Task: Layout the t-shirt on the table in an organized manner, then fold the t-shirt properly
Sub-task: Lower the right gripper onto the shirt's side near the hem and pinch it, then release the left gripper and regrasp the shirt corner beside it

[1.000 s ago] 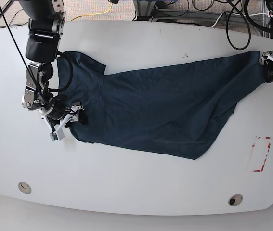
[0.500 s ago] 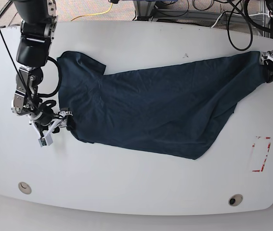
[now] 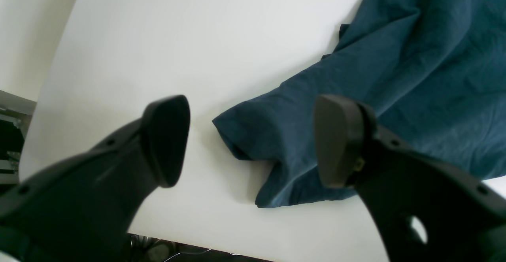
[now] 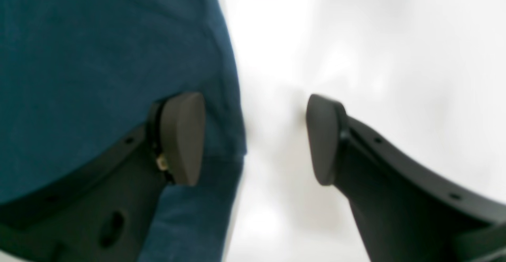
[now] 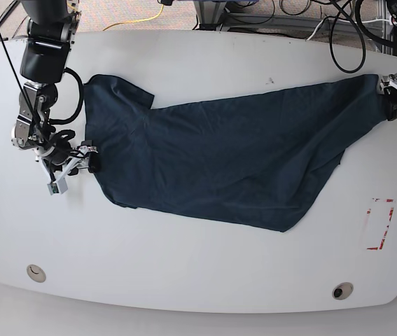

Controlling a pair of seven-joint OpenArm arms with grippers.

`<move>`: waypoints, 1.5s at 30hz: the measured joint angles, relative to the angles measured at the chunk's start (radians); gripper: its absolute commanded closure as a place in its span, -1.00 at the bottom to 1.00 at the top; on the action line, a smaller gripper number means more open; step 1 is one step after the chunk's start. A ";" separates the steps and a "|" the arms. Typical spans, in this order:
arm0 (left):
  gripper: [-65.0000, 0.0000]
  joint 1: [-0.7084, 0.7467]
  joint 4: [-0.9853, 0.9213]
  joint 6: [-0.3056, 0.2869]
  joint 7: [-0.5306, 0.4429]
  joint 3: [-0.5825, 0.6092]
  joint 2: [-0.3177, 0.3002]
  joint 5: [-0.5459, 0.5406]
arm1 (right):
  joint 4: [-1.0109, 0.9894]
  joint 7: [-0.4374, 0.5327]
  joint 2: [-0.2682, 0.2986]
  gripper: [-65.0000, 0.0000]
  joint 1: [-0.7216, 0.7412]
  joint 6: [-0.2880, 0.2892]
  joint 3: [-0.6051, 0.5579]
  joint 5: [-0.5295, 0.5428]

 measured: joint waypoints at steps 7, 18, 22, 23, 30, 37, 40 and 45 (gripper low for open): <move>-0.42 -0.002 0.000 -0.004 0.000 0.027 0.002 -0.004 | 0.033 0.018 -0.039 -0.19 -0.027 -0.001 0.004 0.003; -0.41 0.046 0.000 -0.033 0.000 0.024 0.001 -0.031 | 0.121 0.002 -0.109 -0.16 -0.076 0.003 0.000 0.003; -0.41 0.090 0.000 -0.118 0.000 0.007 -0.023 -0.063 | 0.122 -0.003 -0.109 0.16 -0.076 0.003 -0.001 0.003; -0.41 0.104 0.000 -0.131 0.000 0.000 -0.031 -0.075 | 0.122 -0.004 -0.108 0.24 -0.077 0.003 0.000 0.003; -0.35 0.177 0.003 -0.124 -0.001 -0.015 -0.044 -0.072 | 0.122 -0.014 -0.107 0.86 -0.079 0.002 0.002 -0.001; 0.12 0.223 0.003 -0.124 -0.003 -0.014 -0.040 -0.077 | 0.120 -0.020 -0.107 1.00 -0.079 0.002 0.000 0.000; 0.18 0.246 0.003 -0.124 -0.003 -0.014 -0.040 -0.076 | 0.120 -0.021 -0.107 1.00 -0.078 0.002 0.000 0.000; 0.18 0.266 -0.030 -0.124 -0.002 -0.015 -0.039 -0.077 | 0.120 -0.020 -0.107 1.00 -0.079 0.002 -0.001 0.000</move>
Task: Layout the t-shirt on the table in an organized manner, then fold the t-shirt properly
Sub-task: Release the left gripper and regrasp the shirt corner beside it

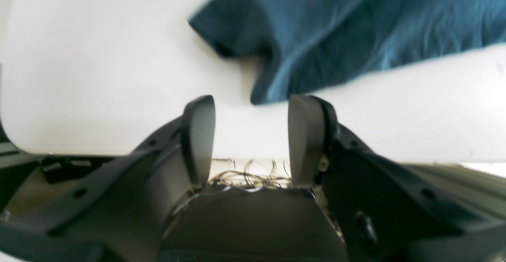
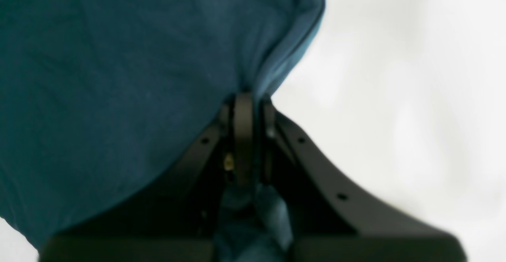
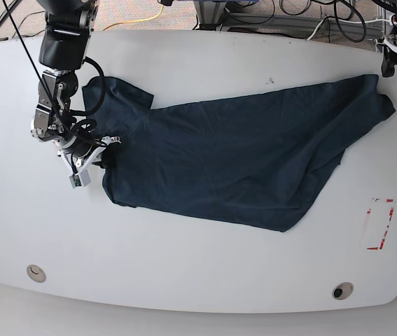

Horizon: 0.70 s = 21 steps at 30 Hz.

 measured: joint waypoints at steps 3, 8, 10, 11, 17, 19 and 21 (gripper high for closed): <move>0.09 -0.006 -0.063 0.000 -0.010 -0.002 -0.001 0.000 | 0.000 0.000 0.000 1.00 0.000 0.000 0.000 0.000; -0.18 -0.018 -0.153 0.004 0.001 -0.012 -0.004 0.014 | 0.000 0.000 0.000 1.00 -0.001 0.000 0.000 0.000; -0.21 -0.034 -0.167 0.004 0.008 -0.013 -0.005 0.018 | 0.000 0.000 0.000 1.00 -0.001 0.000 0.000 0.000; -0.21 -0.048 -0.174 0.002 0.007 -0.012 -0.007 0.025 | 0.000 0.000 0.000 1.00 -0.001 0.000 0.000 0.000; -0.21 -0.127 -0.180 0.003 -0.016 0.058 -0.019 0.097 | 0.000 0.001 0.000 1.00 -0.001 0.000 0.000 0.000; -0.21 -0.151 -0.184 0.003 -0.013 0.080 -0.017 0.116 | 0.000 0.001 0.000 1.00 -0.001 0.000 0.000 0.000; -0.21 -0.173 -0.185 0.000 -0.014 0.096 -0.011 0.131 | 0.000 0.002 0.000 1.00 -0.001 0.000 0.000 0.000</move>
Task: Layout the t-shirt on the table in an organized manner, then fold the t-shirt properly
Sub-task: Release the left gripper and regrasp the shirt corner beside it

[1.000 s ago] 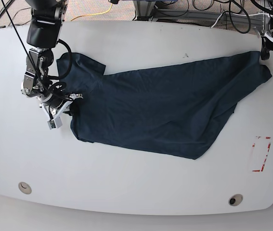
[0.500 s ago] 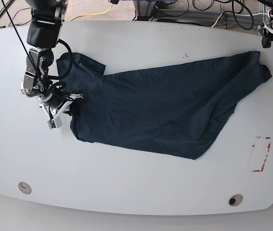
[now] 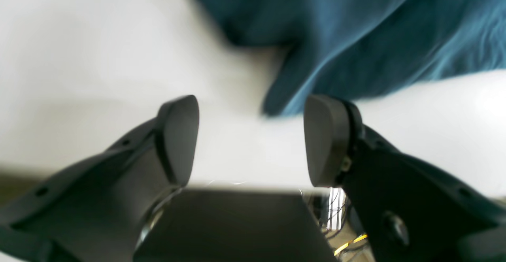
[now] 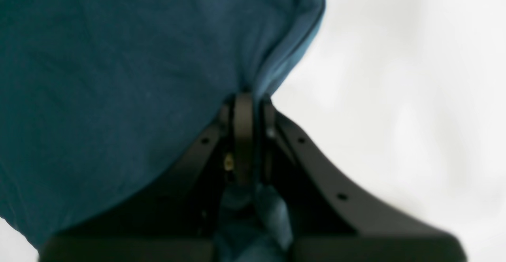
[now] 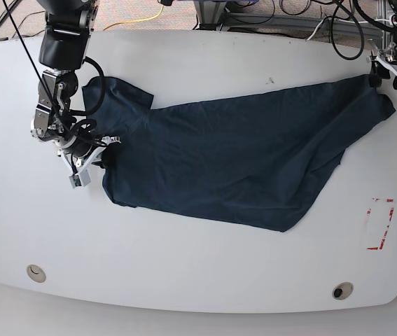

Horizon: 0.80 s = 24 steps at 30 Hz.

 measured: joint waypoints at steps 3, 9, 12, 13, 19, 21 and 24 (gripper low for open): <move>-0.21 -0.024 0.000 0.000 -0.003 0.034 0.004 0.032 | 0.000 0.000 0.000 1.00 0.000 0.000 0.000 0.000; -0.21 -0.043 -0.045 0.000 -0.003 0.082 0.011 0.055 | 0.000 0.000 0.000 1.00 0.000 0.000 0.000 0.000; -0.21 -0.057 -0.085 0.000 -0.001 0.087 0.014 0.059 | 0.000 0.000 0.000 1.00 0.000 0.000 0.000 0.000; -0.21 -0.060 -0.098 0.000 -0.001 0.087 0.014 0.059 | 0.000 0.000 0.000 1.00 0.000 0.000 0.000 0.000; -0.21 -0.063 -0.134 0.000 -0.018 0.084 0.008 0.047 | 0.000 0.000 0.000 1.00 0.000 0.000 0.000 0.000; -0.20 -0.064 -0.138 0.000 -0.024 0.084 0.007 0.046 | 0.000 0.000 0.000 1.00 0.000 0.000 0.000 0.000; -0.18 -0.064 -0.142 0.000 -0.030 0.090 0.007 0.043 | 0.000 0.000 0.000 1.00 0.000 0.000 0.000 0.000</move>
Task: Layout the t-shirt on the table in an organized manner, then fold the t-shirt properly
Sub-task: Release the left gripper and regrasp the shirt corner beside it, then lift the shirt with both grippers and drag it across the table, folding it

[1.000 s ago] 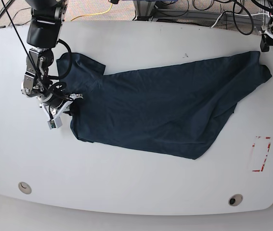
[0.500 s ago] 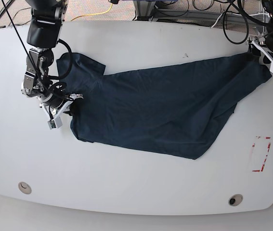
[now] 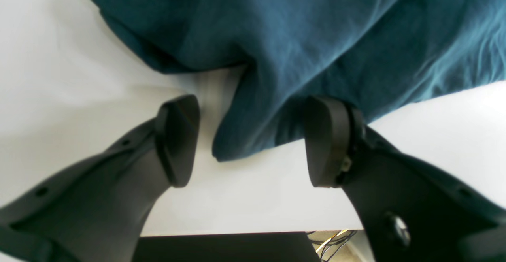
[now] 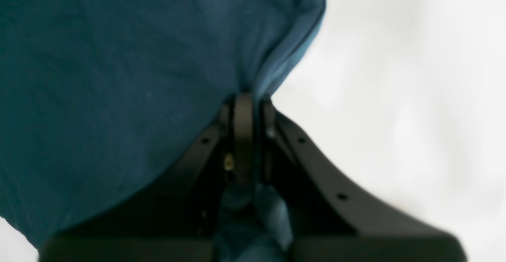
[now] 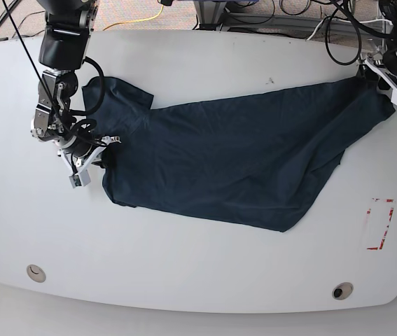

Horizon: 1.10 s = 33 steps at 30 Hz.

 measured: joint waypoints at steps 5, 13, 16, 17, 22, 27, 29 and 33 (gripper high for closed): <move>0.41 0.000 0.006 0.005 -0.014 0.058 -0.013 0.033 | 0.000 0.000 0.000 1.00 0.000 0.000 0.000 0.000; 0.98 -0.004 0.037 0.004 -0.032 0.114 -0.014 0.098 | 0.000 -0.002 0.000 1.00 0.000 0.000 0.001 0.003; 1.00 -0.003 0.067 0.004 -0.014 0.120 -0.008 0.131 | 0.000 -0.003 0.000 1.00 0.001 0.000 0.003 0.003; 1.00 -0.002 0.083 0.003 0.004 0.121 -0.005 0.136 | 0.000 -0.003 0.000 1.00 0.001 0.000 0.003 0.003; 1.00 0.013 0.175 -0.001 0.135 0.125 0.002 0.151 | 0.000 -0.003 0.000 1.00 0.001 0.000 0.003 0.002; 1.00 -0.018 0.310 0.000 0.274 0.123 0.003 0.161 | 0.000 -0.003 0.000 1.00 0.003 0.000 0.003 0.000; 1.00 -0.055 0.336 0.000 0.313 0.122 0.000 0.144 | 0.000 -0.006 -0.001 1.00 0.004 0.000 0.002 0.000; 1.00 -0.150 0.345 0.000 0.386 0.125 -0.014 0.143 | 0.000 -0.007 0.000 1.00 0.003 -0.001 0.003 0.003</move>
